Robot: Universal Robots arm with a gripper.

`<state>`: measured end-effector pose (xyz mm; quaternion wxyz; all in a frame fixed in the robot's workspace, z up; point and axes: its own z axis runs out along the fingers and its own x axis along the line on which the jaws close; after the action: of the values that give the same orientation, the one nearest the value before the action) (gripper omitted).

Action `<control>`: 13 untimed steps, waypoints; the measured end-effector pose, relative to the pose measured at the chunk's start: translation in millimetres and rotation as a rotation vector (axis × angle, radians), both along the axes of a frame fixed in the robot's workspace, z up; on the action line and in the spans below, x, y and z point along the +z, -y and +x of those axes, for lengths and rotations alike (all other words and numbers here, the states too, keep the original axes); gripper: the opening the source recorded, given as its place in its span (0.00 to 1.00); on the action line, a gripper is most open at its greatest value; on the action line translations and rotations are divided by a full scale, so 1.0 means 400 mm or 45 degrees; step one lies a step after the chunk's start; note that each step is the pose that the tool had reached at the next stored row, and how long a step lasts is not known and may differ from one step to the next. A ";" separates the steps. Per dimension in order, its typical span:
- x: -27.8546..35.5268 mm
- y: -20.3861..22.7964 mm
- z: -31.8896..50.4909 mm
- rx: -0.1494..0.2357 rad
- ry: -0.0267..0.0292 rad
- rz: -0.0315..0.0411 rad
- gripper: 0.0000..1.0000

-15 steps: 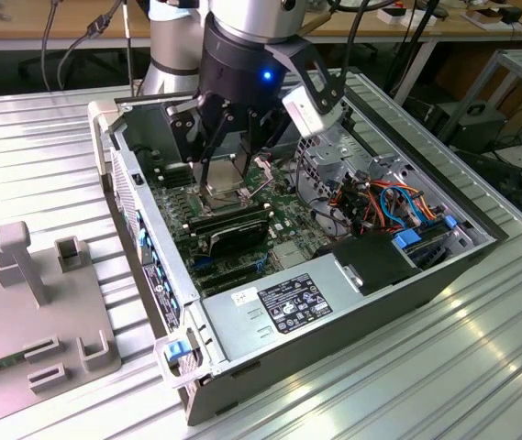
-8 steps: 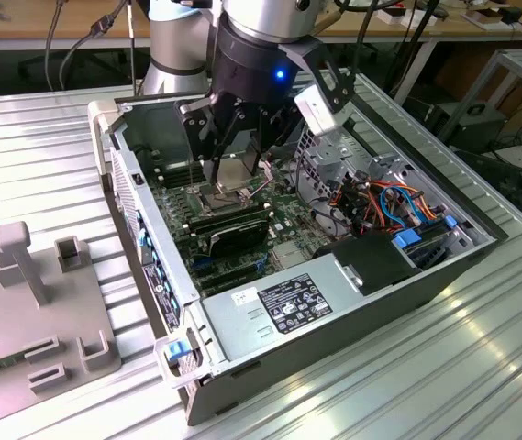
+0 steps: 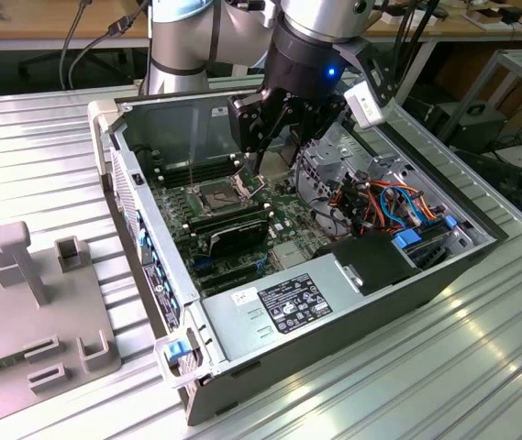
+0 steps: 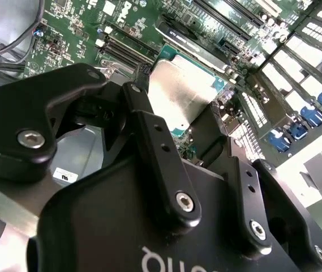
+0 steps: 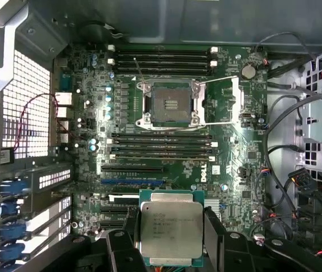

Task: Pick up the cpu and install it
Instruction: 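Pick up the cpu and move it towards the insertion slot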

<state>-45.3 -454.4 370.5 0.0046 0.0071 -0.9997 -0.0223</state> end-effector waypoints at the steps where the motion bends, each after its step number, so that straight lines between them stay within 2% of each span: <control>1: -0.001 0.000 0.001 0.000 0.0000 -0.0001 0.55; 13: -0.018 0.000 0.009 0.000 -0.0001 -0.0001 0.55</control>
<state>-41.6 -454.4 363.2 0.0046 0.0071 -0.9997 -0.0222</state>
